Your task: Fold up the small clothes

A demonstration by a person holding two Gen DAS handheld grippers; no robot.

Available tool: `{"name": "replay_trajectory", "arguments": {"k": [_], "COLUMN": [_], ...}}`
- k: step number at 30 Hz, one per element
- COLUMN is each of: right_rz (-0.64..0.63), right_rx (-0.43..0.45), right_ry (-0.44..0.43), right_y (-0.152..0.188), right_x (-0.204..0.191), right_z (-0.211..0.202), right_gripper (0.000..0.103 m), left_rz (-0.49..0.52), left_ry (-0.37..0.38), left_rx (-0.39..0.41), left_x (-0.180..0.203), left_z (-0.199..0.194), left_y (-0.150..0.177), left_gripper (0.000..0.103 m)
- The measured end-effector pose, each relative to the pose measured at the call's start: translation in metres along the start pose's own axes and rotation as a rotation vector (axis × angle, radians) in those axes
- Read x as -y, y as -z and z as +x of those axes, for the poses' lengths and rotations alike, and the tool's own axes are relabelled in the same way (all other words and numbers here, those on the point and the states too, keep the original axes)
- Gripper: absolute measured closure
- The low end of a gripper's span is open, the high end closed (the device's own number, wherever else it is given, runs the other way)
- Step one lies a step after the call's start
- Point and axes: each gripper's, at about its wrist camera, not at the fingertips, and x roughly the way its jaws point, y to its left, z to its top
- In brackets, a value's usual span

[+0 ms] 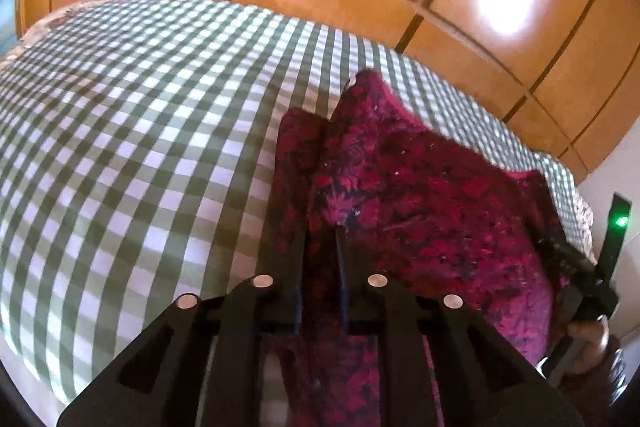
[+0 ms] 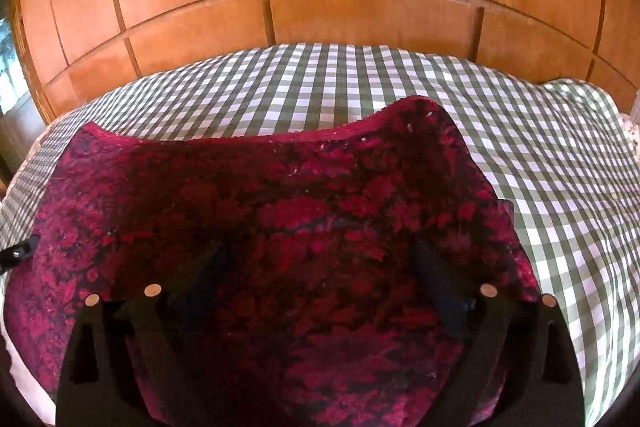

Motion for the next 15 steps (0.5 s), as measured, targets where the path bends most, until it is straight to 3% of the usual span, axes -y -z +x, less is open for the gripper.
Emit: {"name": "replay_trajectory", "arguments": {"k": [4, 8, 10, 11, 12, 15], "right_rz": [0.004, 0.004, 0.004, 0.004, 0.004, 0.004], "right_rx": [0.008, 0.01, 0.01, 0.009, 0.01, 0.01], "right_ry": [-0.001, 0.0, 0.0, 0.0, 0.0, -0.001], "right_y": [0.001, 0.001, 0.001, 0.001, 0.001, 0.001], "right_x": [0.0, -0.001, 0.0, 0.0, 0.0, 0.0], "right_z": [-0.001, -0.002, -0.002, -0.002, -0.002, -0.002], "right_gripper": [0.01, 0.01, 0.01, 0.01, 0.01, 0.01], "left_rz": [0.06, 0.105, 0.135, 0.145, 0.154, 0.175], "left_ry": [-0.06, -0.04, -0.035, -0.04, -0.042, -0.066], "left_rx": [0.102, 0.106, 0.089, 0.088, 0.091, 0.066], "left_x": [0.018, 0.036, 0.046, 0.049, 0.053, 0.058], "left_z": [-0.022, -0.011, 0.005, 0.011, 0.017, 0.043], "left_y": [-0.026, -0.056, -0.066, -0.07, -0.072, -0.078], "left_gripper": [0.083, 0.083, 0.07, 0.053, 0.047, 0.047]}}
